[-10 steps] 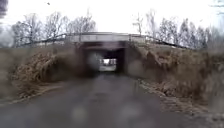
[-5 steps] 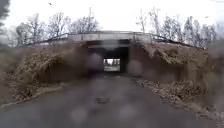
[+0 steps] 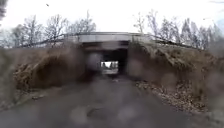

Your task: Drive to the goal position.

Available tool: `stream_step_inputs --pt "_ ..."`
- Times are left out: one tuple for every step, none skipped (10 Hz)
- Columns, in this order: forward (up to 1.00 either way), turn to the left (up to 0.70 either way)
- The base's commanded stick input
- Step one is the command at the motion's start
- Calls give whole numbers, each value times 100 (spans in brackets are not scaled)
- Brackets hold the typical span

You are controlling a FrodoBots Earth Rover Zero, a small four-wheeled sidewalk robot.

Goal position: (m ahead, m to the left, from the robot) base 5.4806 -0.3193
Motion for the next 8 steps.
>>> stream_step_inputs --pt "100 0" --pt "100 0" --pt "100 21" --pt "100 40" --pt "100 40" --pt "100 40" --pt "100 40" --pt "100 38"
